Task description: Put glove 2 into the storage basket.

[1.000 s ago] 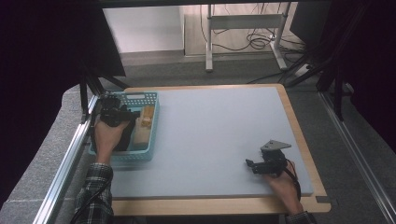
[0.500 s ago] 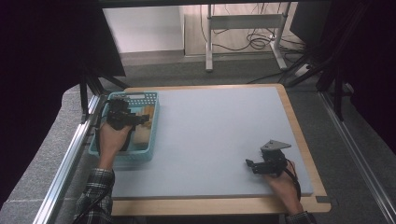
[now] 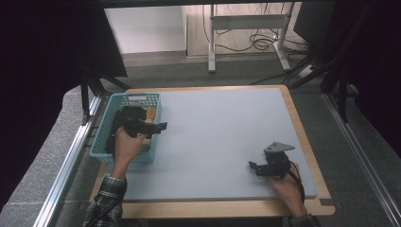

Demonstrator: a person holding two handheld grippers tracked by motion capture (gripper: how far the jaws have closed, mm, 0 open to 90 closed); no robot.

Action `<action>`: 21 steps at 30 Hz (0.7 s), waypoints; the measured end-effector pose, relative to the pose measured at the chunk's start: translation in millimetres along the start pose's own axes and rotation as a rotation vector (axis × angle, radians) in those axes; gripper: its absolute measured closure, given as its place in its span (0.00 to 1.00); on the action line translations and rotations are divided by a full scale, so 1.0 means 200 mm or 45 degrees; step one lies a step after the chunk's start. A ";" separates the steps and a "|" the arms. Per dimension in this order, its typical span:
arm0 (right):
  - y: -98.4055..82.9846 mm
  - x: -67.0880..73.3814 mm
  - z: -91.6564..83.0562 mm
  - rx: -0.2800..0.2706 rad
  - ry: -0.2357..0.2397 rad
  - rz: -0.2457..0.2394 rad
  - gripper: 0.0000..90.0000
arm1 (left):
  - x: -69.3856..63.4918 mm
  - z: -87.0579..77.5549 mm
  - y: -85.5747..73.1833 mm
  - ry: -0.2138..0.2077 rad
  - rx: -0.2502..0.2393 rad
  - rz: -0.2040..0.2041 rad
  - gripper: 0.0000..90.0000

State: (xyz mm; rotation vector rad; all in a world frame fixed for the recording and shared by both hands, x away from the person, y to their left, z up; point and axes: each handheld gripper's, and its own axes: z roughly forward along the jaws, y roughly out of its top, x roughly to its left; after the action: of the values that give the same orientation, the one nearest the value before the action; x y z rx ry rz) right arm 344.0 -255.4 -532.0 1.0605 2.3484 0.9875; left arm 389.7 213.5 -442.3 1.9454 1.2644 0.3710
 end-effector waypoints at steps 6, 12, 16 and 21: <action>0.00 0.00 0.00 0.000 0.000 0.000 0.19 | -0.13 0.03 0.00 -0.050 -0.004 0.072 0.02; 0.00 0.00 0.00 0.000 -0.001 0.001 0.19 | -0.26 0.07 -0.03 -0.104 -0.018 0.149 0.01; 0.00 0.00 0.00 0.000 0.000 0.001 0.19 | -0.34 0.10 -0.05 -0.136 -0.021 0.186 0.01; 0.00 0.00 0.00 -0.001 0.001 0.002 0.19 | -0.43 0.13 -0.09 -0.195 -0.025 0.222 0.01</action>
State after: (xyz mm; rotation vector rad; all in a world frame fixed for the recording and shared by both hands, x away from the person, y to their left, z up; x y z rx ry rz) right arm 344.0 -255.3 -531.9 1.0624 2.3478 0.9890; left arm 353.0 130.4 -459.6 2.0322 0.9940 0.3131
